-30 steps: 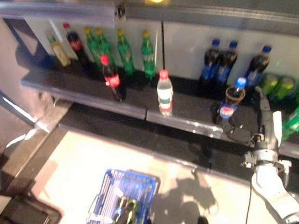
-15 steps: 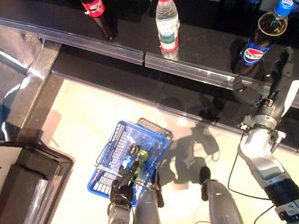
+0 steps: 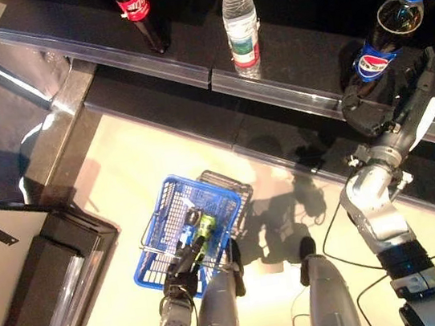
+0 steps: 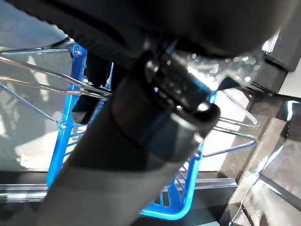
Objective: Pick up the drink and place into the basket.
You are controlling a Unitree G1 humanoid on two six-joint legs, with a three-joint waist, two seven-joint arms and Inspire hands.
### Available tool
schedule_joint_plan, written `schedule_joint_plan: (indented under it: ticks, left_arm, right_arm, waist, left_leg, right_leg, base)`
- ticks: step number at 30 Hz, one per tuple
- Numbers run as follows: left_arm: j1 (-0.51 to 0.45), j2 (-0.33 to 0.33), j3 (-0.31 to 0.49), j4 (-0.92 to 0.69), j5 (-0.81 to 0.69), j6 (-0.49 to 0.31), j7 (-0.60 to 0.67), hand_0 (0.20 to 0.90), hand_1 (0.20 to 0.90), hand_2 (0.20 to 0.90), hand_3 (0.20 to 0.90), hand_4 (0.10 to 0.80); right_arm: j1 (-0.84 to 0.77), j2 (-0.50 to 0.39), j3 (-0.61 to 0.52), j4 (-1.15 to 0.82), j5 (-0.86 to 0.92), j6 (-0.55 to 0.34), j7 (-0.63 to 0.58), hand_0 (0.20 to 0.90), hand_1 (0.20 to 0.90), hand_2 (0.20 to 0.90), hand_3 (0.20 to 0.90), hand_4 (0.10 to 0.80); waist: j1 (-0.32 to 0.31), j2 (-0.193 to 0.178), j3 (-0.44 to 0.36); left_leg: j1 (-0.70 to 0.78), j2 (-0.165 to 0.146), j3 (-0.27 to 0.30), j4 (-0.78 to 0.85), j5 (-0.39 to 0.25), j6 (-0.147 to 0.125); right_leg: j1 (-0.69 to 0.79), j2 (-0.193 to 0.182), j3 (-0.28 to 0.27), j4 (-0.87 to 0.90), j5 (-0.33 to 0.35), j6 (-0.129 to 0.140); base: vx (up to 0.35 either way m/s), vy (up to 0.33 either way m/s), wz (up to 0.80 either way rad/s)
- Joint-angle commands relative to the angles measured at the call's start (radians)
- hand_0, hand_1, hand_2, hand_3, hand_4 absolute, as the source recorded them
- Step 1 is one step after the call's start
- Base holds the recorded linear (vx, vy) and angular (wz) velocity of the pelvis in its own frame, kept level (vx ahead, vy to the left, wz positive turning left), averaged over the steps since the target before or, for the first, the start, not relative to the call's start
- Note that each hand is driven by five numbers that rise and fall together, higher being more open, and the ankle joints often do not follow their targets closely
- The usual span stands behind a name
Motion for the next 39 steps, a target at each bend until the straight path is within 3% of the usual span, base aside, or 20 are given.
schedule_joint_plan:
  ticks: [1,29,30,32,39]
  left_arm:
    - [0.089,0.046,-0.044,-0.085,-0.015,-0.04,-0.057,0.3,0.3,0.3,0.2,0.1]
    - [0.006,0.137,-0.083,-0.114,-0.04,-0.02,-0.044,0.3,0.3,0.3,0.2,0.1]
    - [0.008,0.141,-0.082,-0.112,-0.044,-0.022,-0.048,0.3,0.3,0.3,0.2,0.1]
    - [0.012,0.142,-0.078,-0.112,-0.047,-0.024,-0.051,0.3,0.3,0.3,0.2,0.1]
    - [0.01,0.155,-0.077,-0.123,-0.049,-0.029,-0.062,0.3,0.3,0.3,0.2,0.1]
  right_arm:
    - [-0.143,-0.081,-0.062,-0.062,0.009,-0.029,0.011,0.9,0.9,0.9,0.9,0.8]
    - [-0.499,-0.235,-0.039,0.223,0.213,-0.046,-0.017,0.9,0.9,0.9,0.9,0.8]
    - [-0.506,-0.245,-0.038,0.23,0.22,-0.046,-0.025,0.582,0.582,0.582,0.529,0.429]
    - [-0.506,-0.253,-0.044,0.24,0.226,-0.056,-0.033,0.3,0.3,0.3,0.2,0.1]
    - [-0.499,-0.284,-0.068,0.253,0.254,-0.097,-0.04,0.3,0.3,0.3,0.2,0.1]
  waist:
    - [0.022,-0.025,-0.016]
    - [0.075,-0.04,0.014]
    - [0.075,-0.042,0.014]
    - [0.075,-0.043,0.014]
    - [0.072,-0.051,0.014]
  left_leg:
    - [-0.07,0.006,-0.041,0.121,0.095,-0.032]
    - [-0.167,-0.024,-0.049,0.088,0.009,0.015]
    - [-0.171,-0.023,-0.046,0.09,0.005,0.016]
    - [-0.175,-0.024,-0.045,0.094,0.0,0.018]
    - [-0.203,-0.029,-0.036,0.135,-0.036,0.03]
  right_leg:
    - [0.084,-0.009,-0.018,-0.141,0.095,-0.04]
    - [-0.071,-0.01,-0.019,-0.102,0.107,-0.022]
    - [-0.08,-0.008,-0.019,-0.094,0.104,-0.023]
    - [-0.091,-0.007,-0.018,-0.083,0.1,-0.023]
    - [-0.14,-0.011,-0.02,-0.024,0.083,-0.025]
  base:
    - [0.007,-0.009,0.06]
    - [-0.002,-0.009,0.01]
    - [-0.015,0.001,0.05]
    - [-0.004,0.005,0.02]
    - [-0.017,-0.003,0.03]
